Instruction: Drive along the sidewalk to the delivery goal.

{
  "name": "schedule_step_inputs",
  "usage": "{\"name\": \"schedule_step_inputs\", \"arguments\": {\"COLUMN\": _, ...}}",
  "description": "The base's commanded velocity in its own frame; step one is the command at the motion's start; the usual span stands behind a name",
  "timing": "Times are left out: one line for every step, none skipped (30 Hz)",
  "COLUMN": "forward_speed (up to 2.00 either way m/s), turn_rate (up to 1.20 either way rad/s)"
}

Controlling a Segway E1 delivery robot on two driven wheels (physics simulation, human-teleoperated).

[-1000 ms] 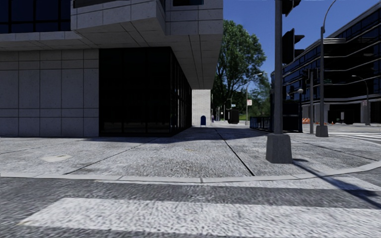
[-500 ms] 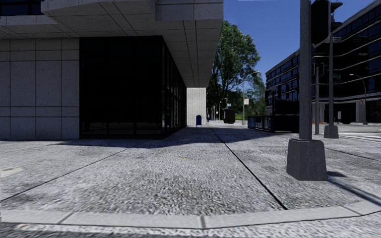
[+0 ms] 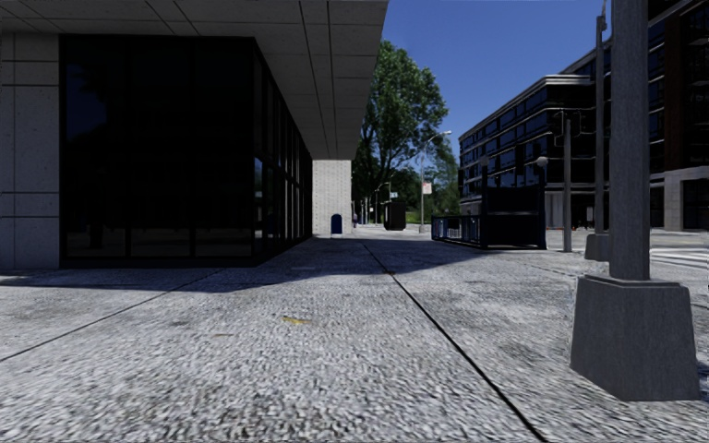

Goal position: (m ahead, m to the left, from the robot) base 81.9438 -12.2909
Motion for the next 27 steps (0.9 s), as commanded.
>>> {"name": "schedule_step_inputs", "arguments": {"forward_speed": 2.0, "turn_rate": -0.22}}
{"name": "schedule_step_inputs", "arguments": {"forward_speed": 2.0, "turn_rate": -0.09}}
{"name": "schedule_step_inputs", "arguments": {"forward_speed": 2.0, "turn_rate": -0.03}}
{"name": "schedule_step_inputs", "arguments": {"forward_speed": 2.0, "turn_rate": -0.03}}
{"name": "schedule_step_inputs", "arguments": {"forward_speed": 2.0, "turn_rate": 0.0}}
{"name": "schedule_step_inputs", "arguments": {"forward_speed": 2.0, "turn_rate": 0.0}}
{"name": "schedule_step_inputs", "arguments": {"forward_speed": 2.0, "turn_rate": 0.0}}
{"name": "schedule_step_inputs", "arguments": {"forward_speed": 2.0, "turn_rate": 0.0}}
{"name": "schedule_step_inputs", "arguments": {"forward_speed": 2.0, "turn_rate": 0.0}}
{"name": "schedule_step_inputs", "arguments": {"forward_speed": 2.0, "turn_rate": -0.02}}
{"name": "schedule_step_inputs", "arguments": {"forward_speed": 2.0, "turn_rate": -0.02}}
{"name": "schedule_step_inputs", "arguments": {"forward_speed": 2.0, "turn_rate": -0.16}}
{"name": "schedule_step_inputs", "arguments": {"forward_speed": 2.0, "turn_rate": -0.28}}
{"name": "schedule_step_inputs", "arguments": {"forward_speed": 2.0, "turn_rate": -0.38}}
{"name": "schedule_step_inputs", "arguments": {"forward_speed": 2.0, "turn_rate": -0.38}}
{"name": "schedule_step_inputs", "arguments": {"forward_speed": 2.0, "turn_rate": -0.43}}
{"name": "schedule_step_inputs", "arguments": {"forward_speed": 2.0, "turn_rate": -0.45}}
{"name": "schedule_step_inputs", "arguments": {"forward_speed": 2.0, "turn_rate": -0.45}}
{"name": "schedule_step_inputs", "arguments": {"forward_speed": 2.0, "turn_rate": -0.45}}
{"name": "schedule_step_inputs", "arguments": {"forward_speed": 2.0, "turn_rate": -0.45}}
{"name": "schedule_step_inputs", "arguments": {"forward_speed": 2.0, "turn_rate": -0.45}}
{"name": "schedule_step_inputs", "arguments": {"forward_speed": 2.0, "turn_rate": -0.45}}
{"name": "schedule_step_inputs", "arguments": {"forward_speed": 2.0, "turn_rate": -0.45}}
{"name": "schedule_step_inputs", "arguments": {"forward_speed": 2.0, "turn_rate": -0.45}}
{"name": "schedule_step_inputs", "arguments": {"forward_speed": 2.0, "turn_rate": -0.45}}
{"name": "schedule_step_inputs", "arguments": {"forward_speed": 2.0, "turn_rate": -0.45}}
{"name": "schedule_step_inputs", "arguments": {"forward_speed": 2.0, "turn_rate": -0.45}}
